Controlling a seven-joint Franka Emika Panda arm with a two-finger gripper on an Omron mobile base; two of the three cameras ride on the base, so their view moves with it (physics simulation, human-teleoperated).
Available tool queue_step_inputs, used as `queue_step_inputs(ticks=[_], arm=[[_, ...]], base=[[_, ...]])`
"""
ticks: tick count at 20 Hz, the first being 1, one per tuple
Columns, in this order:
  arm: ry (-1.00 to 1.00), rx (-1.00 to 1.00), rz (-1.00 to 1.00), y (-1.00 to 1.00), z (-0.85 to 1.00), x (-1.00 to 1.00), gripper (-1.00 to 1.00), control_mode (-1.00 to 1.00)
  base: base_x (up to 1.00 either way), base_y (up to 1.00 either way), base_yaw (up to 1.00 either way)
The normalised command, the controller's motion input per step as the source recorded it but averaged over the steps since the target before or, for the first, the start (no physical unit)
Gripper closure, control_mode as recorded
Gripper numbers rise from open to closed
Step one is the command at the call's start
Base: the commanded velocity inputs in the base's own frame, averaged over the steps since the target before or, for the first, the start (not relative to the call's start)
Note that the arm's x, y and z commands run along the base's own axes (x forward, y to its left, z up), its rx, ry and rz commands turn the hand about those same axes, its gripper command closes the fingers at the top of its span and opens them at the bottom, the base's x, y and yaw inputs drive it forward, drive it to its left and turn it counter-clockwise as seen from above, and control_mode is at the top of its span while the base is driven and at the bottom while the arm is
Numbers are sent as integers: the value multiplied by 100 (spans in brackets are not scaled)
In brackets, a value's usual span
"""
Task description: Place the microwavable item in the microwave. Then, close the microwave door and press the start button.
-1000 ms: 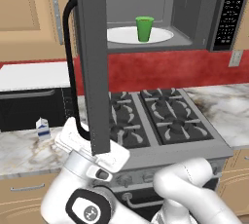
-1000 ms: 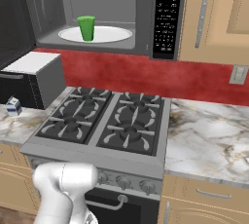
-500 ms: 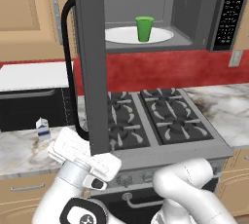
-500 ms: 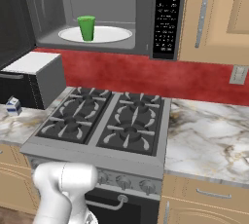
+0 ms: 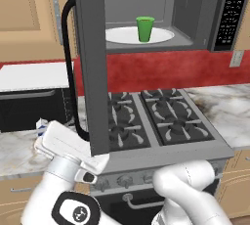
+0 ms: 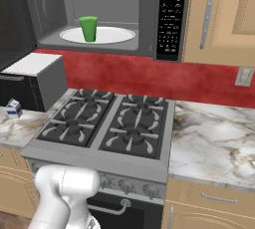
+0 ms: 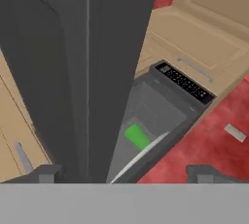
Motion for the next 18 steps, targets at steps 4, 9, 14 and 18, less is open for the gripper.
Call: queue_step_inputs(ticks=[4,9,14,18], arm=[[-12,20,5,-51,45,-27,-100,-100],[-17,33,6,-84,44,-38,-100,-100],[-17,37,7,-91,21,-34,-100,-100],[-12,39,10,-94,9,-15,-100,-100]], base=[[0,0,0],[0,0,0],[0,0,0],[0,0,0]])
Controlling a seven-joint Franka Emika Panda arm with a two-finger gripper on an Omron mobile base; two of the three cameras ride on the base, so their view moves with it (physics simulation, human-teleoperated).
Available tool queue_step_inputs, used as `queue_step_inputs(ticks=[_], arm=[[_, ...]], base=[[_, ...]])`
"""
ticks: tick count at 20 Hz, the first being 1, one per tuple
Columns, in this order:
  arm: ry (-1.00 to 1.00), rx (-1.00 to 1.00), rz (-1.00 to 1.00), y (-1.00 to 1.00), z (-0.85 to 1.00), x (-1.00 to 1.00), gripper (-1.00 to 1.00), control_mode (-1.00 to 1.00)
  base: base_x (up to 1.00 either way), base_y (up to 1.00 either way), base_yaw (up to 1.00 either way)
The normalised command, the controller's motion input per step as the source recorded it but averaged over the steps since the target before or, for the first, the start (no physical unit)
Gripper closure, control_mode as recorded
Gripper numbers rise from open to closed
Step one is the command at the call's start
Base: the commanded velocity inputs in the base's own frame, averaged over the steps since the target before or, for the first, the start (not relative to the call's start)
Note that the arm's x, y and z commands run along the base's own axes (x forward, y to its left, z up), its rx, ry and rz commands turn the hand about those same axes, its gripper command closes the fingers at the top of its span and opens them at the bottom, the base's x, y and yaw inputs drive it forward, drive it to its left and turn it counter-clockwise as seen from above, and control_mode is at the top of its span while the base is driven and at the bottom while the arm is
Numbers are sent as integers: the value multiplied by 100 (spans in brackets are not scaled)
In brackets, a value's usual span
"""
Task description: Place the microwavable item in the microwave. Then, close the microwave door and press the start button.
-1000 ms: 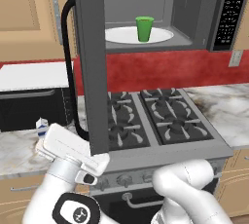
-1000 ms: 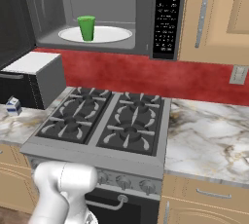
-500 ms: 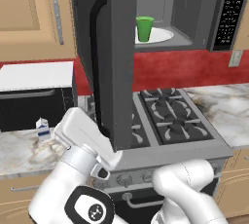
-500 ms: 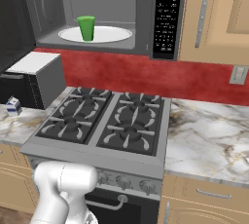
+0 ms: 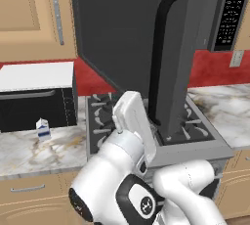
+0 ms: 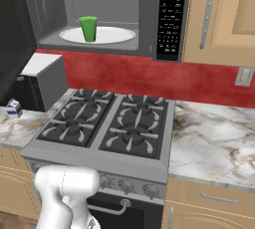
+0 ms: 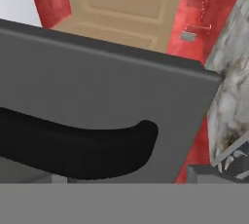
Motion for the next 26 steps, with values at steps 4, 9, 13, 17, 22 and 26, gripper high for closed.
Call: queue_step_inputs(ticks=[4,9,13,17,22,26], arm=[[-8,39,13,-92,9,0,-100,-100],[-2,37,18,-81,24,5,-100,-100],[-1,36,24,-69,14,24,-100,-100],[-1,31,26,-57,5,34,-100,-100],[0,12,27,-19,0,56,-100,-100],[8,0,23,0,-1,77,-100,-100]], base=[[0,0,0],[0,0,0],[0,0,0],[0,0,0],[0,0,0],[0,0,0]])
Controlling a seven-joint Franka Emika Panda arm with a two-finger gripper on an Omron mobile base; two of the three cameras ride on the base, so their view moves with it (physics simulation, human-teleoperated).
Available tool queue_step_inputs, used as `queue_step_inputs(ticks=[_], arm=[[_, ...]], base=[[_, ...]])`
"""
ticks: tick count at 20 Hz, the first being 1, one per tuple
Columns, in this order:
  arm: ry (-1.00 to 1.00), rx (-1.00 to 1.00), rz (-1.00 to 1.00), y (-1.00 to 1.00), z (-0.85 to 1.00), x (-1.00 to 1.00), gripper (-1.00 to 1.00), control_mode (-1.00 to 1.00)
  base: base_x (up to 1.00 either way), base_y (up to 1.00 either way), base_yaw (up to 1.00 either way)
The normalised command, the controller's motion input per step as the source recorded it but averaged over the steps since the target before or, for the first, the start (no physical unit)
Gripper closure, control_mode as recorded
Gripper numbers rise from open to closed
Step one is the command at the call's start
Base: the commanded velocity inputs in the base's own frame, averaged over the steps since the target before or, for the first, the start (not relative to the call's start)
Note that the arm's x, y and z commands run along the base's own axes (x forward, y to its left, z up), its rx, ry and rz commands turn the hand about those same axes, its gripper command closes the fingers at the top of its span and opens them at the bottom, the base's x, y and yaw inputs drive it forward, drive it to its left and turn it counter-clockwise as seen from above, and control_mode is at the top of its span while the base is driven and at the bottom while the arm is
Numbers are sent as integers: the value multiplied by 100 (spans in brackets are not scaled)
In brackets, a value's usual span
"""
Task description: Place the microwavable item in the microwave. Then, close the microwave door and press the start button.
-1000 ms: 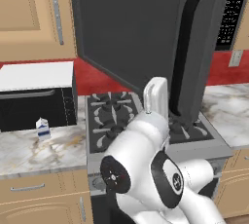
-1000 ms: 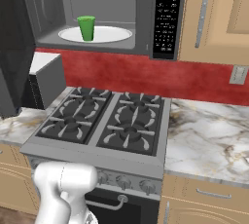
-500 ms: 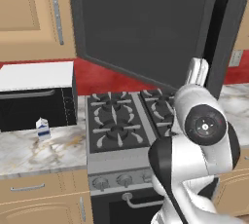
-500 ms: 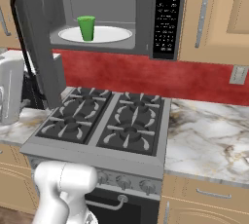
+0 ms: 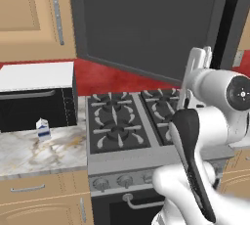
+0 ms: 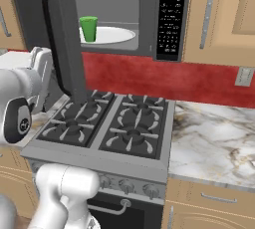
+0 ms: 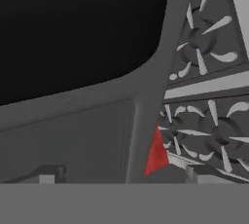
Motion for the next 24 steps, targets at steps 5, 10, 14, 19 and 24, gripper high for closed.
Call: queue_step_inputs(ticks=[5,10,14,19,24], arm=[[6,0,12,0,0,81,-100,-100],[2,0,8,0,0,87,-100,-100],[0,0,7,0,0,79,-100,-100],[0,0,2,0,0,66,-100,-100],[1,0,0,0,0,59,-100,-100]], base=[[0,0,0],[0,0,0],[0,0,0],[0,0,0],[0,0,0]])
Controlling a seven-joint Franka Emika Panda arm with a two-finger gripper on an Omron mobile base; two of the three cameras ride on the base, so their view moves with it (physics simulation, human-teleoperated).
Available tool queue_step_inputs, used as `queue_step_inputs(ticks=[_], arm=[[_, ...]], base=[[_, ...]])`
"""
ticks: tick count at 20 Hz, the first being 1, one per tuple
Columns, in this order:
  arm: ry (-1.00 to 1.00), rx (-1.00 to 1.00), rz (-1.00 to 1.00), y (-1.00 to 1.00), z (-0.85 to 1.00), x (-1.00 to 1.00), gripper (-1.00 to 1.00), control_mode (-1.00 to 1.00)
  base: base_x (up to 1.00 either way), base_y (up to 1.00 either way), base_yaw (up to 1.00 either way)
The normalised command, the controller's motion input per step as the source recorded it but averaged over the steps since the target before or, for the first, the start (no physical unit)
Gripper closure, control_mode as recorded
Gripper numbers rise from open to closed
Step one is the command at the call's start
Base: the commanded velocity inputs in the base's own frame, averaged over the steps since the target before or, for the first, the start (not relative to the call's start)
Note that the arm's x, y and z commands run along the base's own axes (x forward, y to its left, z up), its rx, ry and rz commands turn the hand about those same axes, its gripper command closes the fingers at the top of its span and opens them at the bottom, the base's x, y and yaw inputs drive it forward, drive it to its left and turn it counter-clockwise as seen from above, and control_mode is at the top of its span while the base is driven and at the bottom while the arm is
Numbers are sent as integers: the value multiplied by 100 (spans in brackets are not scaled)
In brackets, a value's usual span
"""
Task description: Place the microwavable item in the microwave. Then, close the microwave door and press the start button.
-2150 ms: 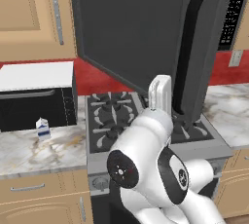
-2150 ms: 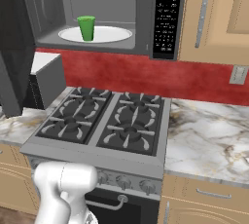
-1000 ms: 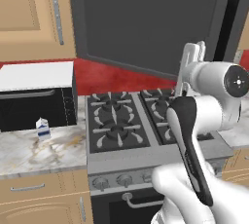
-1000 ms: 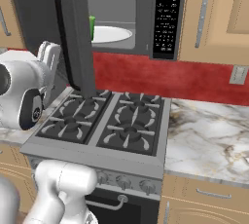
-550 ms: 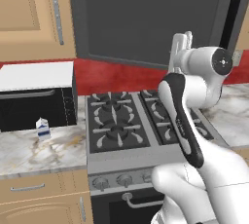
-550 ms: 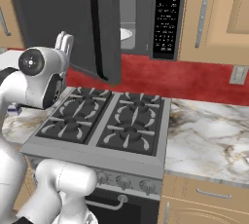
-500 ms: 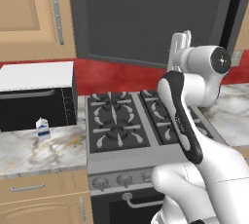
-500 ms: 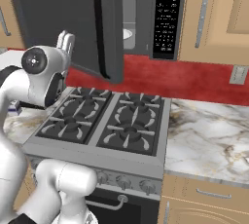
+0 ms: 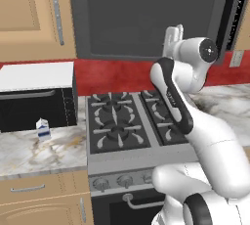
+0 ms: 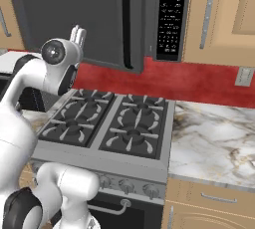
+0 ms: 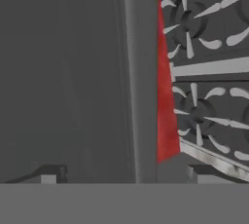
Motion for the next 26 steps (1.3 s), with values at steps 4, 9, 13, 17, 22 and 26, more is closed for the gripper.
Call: queue_step_inputs(ticks=[4,9,13,17,22,26], arm=[[1,0,0,0,0,64,-100,-100],[0,0,0,0,0,61,-100,-100],[0,0,0,0,-2,61,-100,-100],[0,0,0,0,-13,60,-100,-100],[-1,0,3,0,-16,-4,-100,-100],[-13,0,0,-17,-6,-97,-100,-100]], base=[[0,0,0],[0,0,0],[0,0,0],[0,0,0],[0,0,0],[0,0,0]])
